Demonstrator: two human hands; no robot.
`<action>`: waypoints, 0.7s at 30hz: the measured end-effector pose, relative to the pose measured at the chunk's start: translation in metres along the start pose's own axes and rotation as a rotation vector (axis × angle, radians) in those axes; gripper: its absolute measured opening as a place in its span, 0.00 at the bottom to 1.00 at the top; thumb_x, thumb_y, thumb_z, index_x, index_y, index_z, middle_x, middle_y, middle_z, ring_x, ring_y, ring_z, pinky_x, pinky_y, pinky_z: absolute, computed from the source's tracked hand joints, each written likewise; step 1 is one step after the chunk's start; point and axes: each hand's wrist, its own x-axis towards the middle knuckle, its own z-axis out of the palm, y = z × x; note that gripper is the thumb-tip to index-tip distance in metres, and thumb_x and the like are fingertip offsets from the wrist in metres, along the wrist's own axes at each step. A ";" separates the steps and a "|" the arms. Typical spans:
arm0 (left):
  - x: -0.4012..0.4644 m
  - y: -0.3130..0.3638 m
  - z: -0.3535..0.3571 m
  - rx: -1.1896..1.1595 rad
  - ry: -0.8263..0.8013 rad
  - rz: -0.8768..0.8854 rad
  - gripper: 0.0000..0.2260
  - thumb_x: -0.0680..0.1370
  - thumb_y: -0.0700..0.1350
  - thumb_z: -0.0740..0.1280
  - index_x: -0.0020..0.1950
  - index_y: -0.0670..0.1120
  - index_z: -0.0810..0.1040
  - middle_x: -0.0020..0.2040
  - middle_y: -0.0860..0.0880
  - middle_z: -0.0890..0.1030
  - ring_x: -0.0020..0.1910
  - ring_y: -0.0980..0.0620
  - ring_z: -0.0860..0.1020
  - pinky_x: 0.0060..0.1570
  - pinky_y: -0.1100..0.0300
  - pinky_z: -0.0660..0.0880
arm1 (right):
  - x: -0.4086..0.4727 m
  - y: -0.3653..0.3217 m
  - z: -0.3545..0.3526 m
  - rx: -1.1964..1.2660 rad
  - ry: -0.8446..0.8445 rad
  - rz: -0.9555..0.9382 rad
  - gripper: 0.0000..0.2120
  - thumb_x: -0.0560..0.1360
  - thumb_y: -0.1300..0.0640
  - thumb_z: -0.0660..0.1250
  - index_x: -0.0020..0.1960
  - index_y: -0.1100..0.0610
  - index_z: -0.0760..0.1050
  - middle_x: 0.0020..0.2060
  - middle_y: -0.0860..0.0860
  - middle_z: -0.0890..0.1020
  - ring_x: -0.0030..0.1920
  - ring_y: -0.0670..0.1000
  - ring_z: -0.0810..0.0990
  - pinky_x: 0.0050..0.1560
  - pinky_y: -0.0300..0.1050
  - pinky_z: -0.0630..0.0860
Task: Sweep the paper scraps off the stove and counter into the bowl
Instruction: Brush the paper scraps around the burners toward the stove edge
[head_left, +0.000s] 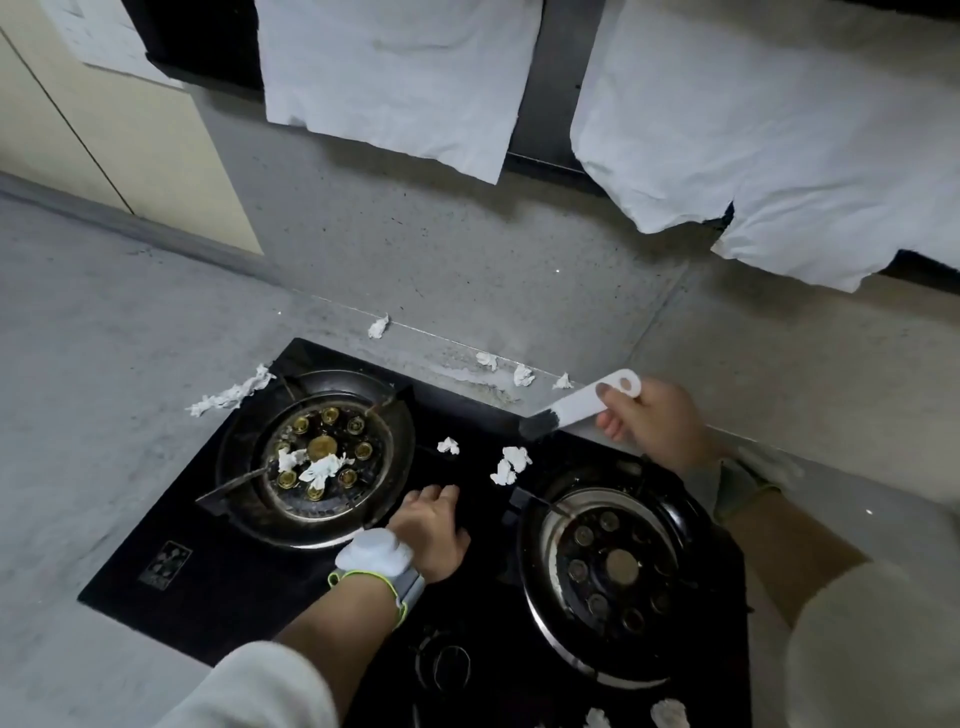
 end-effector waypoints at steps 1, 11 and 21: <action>0.001 0.000 0.000 0.043 -0.015 0.008 0.26 0.77 0.53 0.62 0.74 0.47 0.66 0.70 0.45 0.72 0.68 0.41 0.71 0.67 0.54 0.69 | 0.007 0.002 -0.002 -0.022 0.071 0.025 0.18 0.77 0.49 0.64 0.34 0.58 0.80 0.29 0.52 0.83 0.32 0.53 0.82 0.44 0.47 0.78; 0.019 0.001 -0.022 0.140 -0.186 0.034 0.34 0.75 0.57 0.65 0.78 0.47 0.59 0.70 0.42 0.72 0.67 0.37 0.74 0.63 0.49 0.73 | 0.057 0.004 0.043 -0.326 0.371 0.235 0.21 0.81 0.51 0.54 0.55 0.67 0.77 0.54 0.67 0.80 0.55 0.67 0.78 0.53 0.53 0.72; 0.021 -0.002 -0.035 0.175 -0.174 0.091 0.28 0.76 0.54 0.66 0.72 0.43 0.66 0.65 0.41 0.76 0.63 0.38 0.77 0.60 0.51 0.73 | 0.051 -0.001 0.021 -0.168 -0.196 -0.110 0.08 0.75 0.52 0.65 0.40 0.50 0.80 0.33 0.51 0.83 0.35 0.51 0.78 0.48 0.56 0.78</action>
